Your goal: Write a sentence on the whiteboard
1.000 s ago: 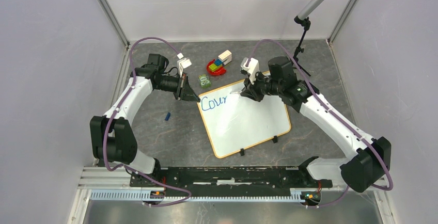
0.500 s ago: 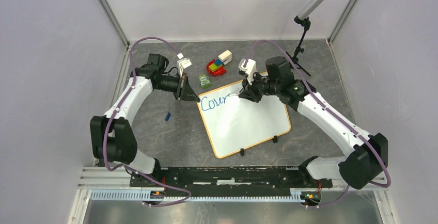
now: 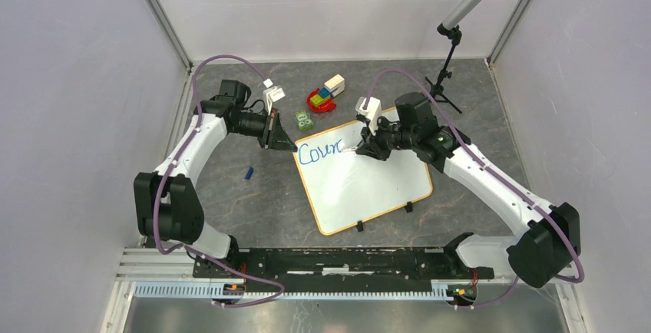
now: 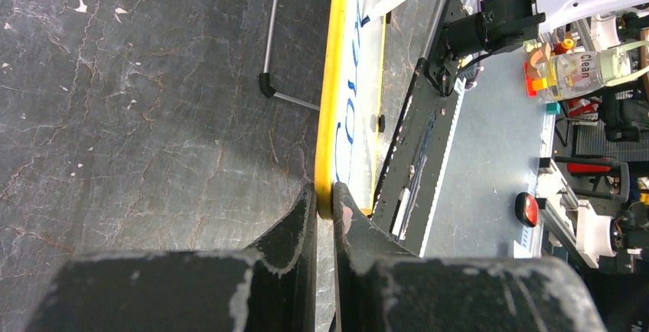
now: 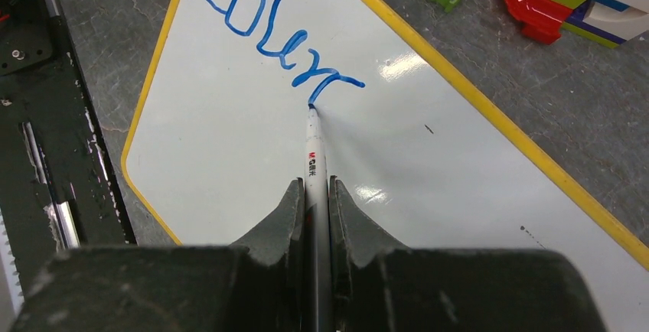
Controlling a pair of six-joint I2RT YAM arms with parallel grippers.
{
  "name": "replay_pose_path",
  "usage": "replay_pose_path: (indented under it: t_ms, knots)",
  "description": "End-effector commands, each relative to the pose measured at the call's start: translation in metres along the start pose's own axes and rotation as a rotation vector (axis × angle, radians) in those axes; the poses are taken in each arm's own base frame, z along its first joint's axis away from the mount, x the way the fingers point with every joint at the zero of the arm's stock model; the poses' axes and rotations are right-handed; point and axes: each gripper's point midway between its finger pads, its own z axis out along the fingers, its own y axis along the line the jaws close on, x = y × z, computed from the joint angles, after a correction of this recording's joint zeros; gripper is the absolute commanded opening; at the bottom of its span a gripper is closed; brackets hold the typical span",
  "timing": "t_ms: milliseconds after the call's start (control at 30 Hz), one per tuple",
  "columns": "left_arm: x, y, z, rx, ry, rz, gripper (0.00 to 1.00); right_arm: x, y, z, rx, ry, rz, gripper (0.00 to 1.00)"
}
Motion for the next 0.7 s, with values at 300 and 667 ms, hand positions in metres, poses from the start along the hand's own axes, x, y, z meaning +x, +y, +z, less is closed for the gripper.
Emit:
replay_pose_path:
  t_ms: [300,667]
  knots:
    - [-0.002,-0.010,0.007,0.032,0.015,0.012,0.02,-0.019,-0.035,-0.011,0.118,-0.018,-0.030,0.00]
    - [-0.002,-0.008,0.008,0.029,0.017,0.013,0.03,-0.027,-0.042,-0.008,0.118,-0.033,-0.029,0.00]
